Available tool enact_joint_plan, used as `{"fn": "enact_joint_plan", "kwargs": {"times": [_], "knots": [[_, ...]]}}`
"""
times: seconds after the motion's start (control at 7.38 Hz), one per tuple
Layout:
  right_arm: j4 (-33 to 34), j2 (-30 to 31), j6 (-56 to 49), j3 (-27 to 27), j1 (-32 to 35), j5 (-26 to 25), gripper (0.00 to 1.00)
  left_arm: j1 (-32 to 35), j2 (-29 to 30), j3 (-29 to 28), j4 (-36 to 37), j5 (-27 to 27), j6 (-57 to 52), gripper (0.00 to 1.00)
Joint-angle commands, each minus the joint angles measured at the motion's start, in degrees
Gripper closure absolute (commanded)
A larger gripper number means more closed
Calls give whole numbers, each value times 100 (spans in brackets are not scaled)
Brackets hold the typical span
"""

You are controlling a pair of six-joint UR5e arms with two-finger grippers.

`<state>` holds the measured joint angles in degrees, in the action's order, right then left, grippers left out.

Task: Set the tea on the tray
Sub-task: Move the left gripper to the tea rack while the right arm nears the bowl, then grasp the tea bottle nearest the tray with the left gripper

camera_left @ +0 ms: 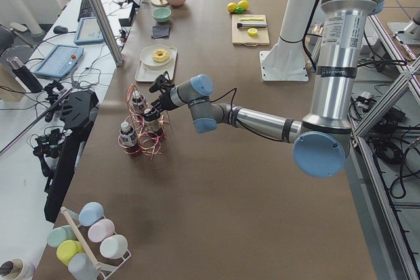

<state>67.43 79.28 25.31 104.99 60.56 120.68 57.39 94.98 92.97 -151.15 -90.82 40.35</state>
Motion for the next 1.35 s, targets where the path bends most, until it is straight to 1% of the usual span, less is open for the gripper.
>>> {"fn": "enact_joint_plan", "kwargs": {"times": [0.0,0.14,0.41,0.68,0.81,0.95,1.08,1.22], "knots": [[-2,0,0,4,0,0,0,9,11,-51,-107,-14,26,35],[7,0,0,4,0,0,0,52,11,-51,-99,-23,26,38],[-2,9,0,4,0,0,0,79,3,-51,-107,-41,26,38],[-2,9,0,4,0,0,0,79,3,-112,-107,-41,17,44],[-2,9,-9,4,0,0,0,79,11,-121,-107,-41,26,44],[-2,9,0,4,0,0,0,79,11,-121,-107,-41,26,53],[-2,9,0,4,0,0,0,88,20,-104,-107,-41,52,79],[-2,9,-9,4,0,0,0,96,29,-69,-116,-49,96,100]]}}
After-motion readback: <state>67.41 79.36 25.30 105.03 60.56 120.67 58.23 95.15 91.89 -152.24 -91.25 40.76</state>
